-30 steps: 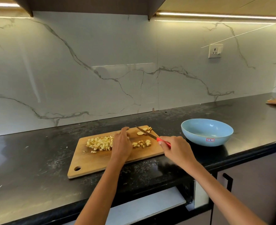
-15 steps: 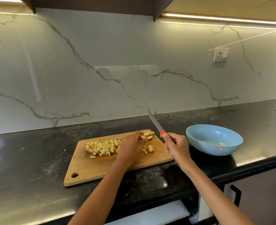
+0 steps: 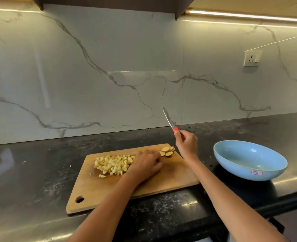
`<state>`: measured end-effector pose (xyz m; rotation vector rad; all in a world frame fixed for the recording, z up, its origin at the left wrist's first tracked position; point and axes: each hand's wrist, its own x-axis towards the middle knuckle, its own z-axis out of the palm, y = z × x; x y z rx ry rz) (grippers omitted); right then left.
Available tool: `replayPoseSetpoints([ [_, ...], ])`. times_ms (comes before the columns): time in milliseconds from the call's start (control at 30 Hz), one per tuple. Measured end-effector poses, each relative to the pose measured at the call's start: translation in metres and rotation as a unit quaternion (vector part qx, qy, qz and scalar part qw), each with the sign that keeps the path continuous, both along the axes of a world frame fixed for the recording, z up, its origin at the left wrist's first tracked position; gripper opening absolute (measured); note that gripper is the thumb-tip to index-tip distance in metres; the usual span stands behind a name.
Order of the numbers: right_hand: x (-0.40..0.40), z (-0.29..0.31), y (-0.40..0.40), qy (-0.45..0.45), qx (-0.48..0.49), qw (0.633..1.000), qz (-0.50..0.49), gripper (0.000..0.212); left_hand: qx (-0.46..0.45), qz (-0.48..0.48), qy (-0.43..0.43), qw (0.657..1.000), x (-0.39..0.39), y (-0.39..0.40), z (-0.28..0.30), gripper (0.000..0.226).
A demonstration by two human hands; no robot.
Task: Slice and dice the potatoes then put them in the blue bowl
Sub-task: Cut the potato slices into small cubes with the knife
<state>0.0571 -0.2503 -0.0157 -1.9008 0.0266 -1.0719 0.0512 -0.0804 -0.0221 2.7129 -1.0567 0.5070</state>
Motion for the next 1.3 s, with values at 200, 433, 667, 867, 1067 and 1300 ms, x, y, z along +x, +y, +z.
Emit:
replayPoseSetpoints([
  [200,0.002,-0.001,-0.001,-0.002,0.011,1.000,0.002,0.026,-0.031,0.202,-0.032,0.978,0.017,0.040,0.011,0.023],
  [433,-0.001,-0.005,-0.001,0.015,0.015,1.000,0.005,0.026,-0.169,0.224,-0.004,0.960,0.015,0.048,0.017,0.030],
  [667,-0.002,-0.005,0.000,0.037,-0.035,0.999,-0.011,0.026,-0.250,0.138,-0.065,0.956,0.010,0.023,0.015,0.020],
  [867,0.002,-0.005,-0.003,0.034,-0.032,0.998,-0.030,0.027,-0.182,0.060,0.080,0.978,0.010,-0.028,0.003,0.038],
  [1067,0.002,-0.005,-0.002,0.044,-0.044,0.998,-0.028,0.027,-0.106,0.106,0.143,0.978,0.020,-0.043,0.002,0.043],
  [1300,0.000,-0.004,-0.003,0.048,-0.039,0.997,-0.036,0.027,-0.090,0.127,0.087,0.984,0.016,-0.038,0.007,0.040],
])
